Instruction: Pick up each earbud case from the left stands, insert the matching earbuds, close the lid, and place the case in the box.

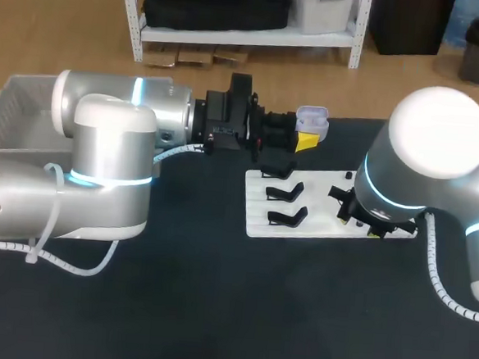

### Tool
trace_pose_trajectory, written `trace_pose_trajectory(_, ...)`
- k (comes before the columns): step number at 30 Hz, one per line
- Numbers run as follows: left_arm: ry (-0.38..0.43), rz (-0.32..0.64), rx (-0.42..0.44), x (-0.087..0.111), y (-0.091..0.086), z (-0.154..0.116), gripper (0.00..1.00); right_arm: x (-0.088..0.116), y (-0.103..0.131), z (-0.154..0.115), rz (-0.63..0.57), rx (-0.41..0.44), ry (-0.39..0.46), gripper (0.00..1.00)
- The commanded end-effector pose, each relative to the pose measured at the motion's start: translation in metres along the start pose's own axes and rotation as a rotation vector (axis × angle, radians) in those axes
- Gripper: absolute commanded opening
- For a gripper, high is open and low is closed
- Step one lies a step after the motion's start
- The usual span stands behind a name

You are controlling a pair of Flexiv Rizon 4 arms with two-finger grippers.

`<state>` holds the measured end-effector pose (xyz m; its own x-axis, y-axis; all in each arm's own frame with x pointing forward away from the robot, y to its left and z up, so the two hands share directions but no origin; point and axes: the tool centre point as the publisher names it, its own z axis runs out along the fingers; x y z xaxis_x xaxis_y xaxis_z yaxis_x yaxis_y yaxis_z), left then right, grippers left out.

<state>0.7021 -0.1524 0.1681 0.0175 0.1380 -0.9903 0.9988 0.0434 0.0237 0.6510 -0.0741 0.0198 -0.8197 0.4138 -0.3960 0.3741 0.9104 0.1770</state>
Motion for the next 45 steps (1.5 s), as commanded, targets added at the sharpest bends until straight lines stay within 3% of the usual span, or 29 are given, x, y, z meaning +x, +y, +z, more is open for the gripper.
trace_pose_trajectory(1,-0.009,0.005,-0.006,0.0018,-0.0009,0.0001,0.0,-0.0025,0.0017,0.0057,-0.004,0.003,-0.001,0.44)
trace_pose_trajectory(21,-0.009,0.005,-0.006,0.0018,-0.0009,0.0001,0.0,-0.0116,-0.0036,0.0014,-0.016,0.044,-0.017,0.35)
trace_pose_trajectory(45,-0.009,0.005,-0.006,0.0018,-0.0009,0.0001,0.0,-0.0071,0.0006,0.0055,-0.01,0.073,0.005,0.27)
